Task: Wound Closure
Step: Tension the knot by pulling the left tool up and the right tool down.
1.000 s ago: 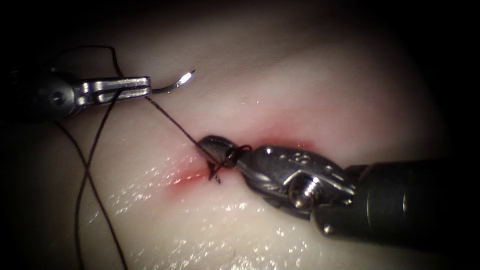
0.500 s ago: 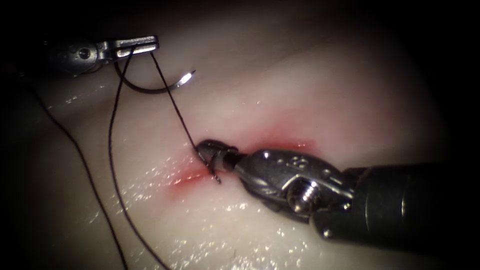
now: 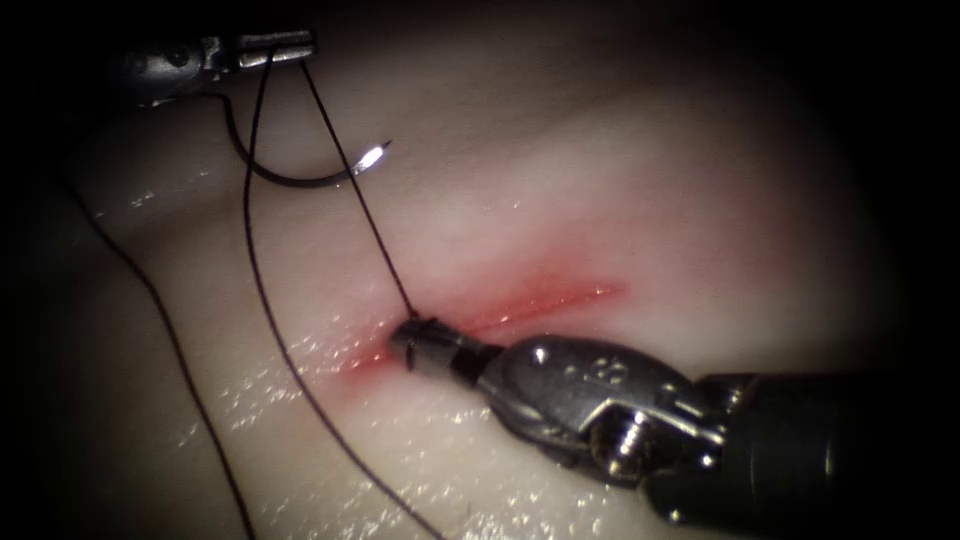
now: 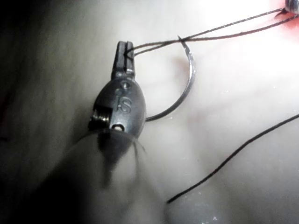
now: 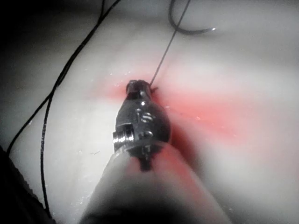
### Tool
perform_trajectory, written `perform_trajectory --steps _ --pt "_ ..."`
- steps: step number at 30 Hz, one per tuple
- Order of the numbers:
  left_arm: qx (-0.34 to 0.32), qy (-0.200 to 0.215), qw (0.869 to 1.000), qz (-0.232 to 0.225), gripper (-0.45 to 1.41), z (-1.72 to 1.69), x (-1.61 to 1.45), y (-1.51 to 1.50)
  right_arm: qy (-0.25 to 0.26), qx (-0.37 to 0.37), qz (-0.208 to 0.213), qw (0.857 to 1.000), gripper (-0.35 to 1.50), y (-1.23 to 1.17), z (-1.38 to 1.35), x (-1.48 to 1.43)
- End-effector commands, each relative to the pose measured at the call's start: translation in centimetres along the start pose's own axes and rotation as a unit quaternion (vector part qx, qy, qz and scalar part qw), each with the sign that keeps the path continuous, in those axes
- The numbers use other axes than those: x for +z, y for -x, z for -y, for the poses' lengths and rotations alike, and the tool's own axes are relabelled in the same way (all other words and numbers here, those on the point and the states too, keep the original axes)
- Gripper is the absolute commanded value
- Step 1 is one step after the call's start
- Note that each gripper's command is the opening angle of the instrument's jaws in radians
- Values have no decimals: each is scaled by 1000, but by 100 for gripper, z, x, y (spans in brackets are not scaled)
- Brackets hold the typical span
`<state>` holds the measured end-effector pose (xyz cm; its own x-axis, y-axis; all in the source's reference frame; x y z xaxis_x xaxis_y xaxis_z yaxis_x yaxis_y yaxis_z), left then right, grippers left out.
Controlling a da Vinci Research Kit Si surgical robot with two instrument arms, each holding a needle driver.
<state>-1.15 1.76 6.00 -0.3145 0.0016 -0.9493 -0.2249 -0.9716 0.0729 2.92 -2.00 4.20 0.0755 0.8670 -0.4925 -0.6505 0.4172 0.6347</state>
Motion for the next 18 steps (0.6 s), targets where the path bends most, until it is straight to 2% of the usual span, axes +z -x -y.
perform_trajectory --steps 1,9,15,18 --pt "5 -1 1000 -1 -45 4 5 -2 -2 0 -1 1000 -35 6 5 5" --pt "27 -25 999 -16 -45 72 -22 -49 -3 -10 -7 1000 -35 8 3 0" --pt "33 -27 999 -12 -45 77 -27 -51 -4 -26 -14 1000 -35 10 -2 -7" --pt "33 -28 999 -8 -45 84 -26 -48 -9 -59 -21 998 -35 11 -3 -12"
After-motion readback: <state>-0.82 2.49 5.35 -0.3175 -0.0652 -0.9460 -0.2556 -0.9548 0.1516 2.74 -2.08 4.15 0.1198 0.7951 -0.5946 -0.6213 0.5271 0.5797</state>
